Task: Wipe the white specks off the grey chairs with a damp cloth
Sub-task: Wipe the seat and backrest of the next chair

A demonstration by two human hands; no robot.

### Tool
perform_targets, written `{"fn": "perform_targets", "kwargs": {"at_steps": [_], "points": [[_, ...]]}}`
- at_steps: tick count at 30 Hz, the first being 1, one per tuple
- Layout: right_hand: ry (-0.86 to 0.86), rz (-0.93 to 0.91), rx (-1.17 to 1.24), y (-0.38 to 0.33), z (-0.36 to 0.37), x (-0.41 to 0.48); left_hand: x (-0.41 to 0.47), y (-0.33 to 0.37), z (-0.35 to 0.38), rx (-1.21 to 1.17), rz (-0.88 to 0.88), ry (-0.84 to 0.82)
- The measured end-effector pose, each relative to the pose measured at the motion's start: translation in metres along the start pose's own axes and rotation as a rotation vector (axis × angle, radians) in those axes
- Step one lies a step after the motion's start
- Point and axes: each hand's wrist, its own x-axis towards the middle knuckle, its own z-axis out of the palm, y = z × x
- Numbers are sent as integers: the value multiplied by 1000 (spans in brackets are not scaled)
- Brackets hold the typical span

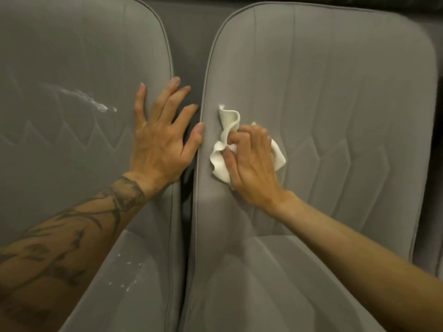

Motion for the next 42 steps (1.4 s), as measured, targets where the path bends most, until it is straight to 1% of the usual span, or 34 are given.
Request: {"fn": "perform_targets", "kwargs": {"at_steps": [1, 2, 4, 6, 7, 8, 11, 13, 15, 18, 20, 21, 22, 25, 26, 28, 31, 33, 34, 35, 38, 40, 42], "points": [[9, -10, -47, 7, -4, 7, 0, 0, 0, -3, -2, 0], [45, 17, -101, 15, -6, 22, 0, 1, -1, -5, -2, 2], [176, 143, -157, 29, -10, 62, 0, 1, -1, -10, -3, 3], [302, 246, -106, 26, -9, 83, 0, 2, -1, -5, -3, 2], [319, 255, -62, 18, -4, 76, 0, 2, -1, -1, 1, 3], [291, 243, -18, 6, 2, 58, 1, 2, -1, 2, 2, 5], [69, 163, 113, -31, 16, -21, 0, 1, -1, -5, -7, 8], [0, 121, 121, -32, 16, -42, 0, 1, -1, -18, -11, 10], [39, 112, 74, -15, 13, -18, 0, 2, -1, -21, -11, 19], [237, 210, 6, 8, 8, 42, 0, 2, 0, -23, -10, 32], [317, 249, 38, 3, 11, 50, 0, 2, 0, -24, -8, 36], [301, 237, 76, -5, 14, 39, 0, 2, 0, -24, -7, 32], [242, 198, 112, -15, 17, 20, 0, 2, 0, -24, -8, 28], [-6, 56, 162, -42, 19, -46, 0, 2, -1, -31, -16, 10], [-34, 34, 153, -41, 17, -50, 0, 2, -1, -33, -18, 6], [17, 60, 100, -25, 14, -24, -1, 1, -1, -27, -19, 5], [229, 193, 69, 0, 8, 42, -2, 1, 0, -31, -20, 3], [287, 224, 84, -1, 11, 49, -2, 1, 1, -36, -15, 11], [266, 213, 102, -7, 15, 37, -2, 1, 1, -33, -12, 18], [210, 183, 133, -15, 19, 18, -2, 1, 1, -26, -11, 22], [8, 72, 195, -38, 21, -52, -1, 0, 0, -33, -14, 15], [-35, 40, 183, -34, 16, -62, -2, 1, 0, -38, -15, 15], [4, 106, 100, -25, 14, -32, -2, 0, 1, -29, -10, 20]]}}
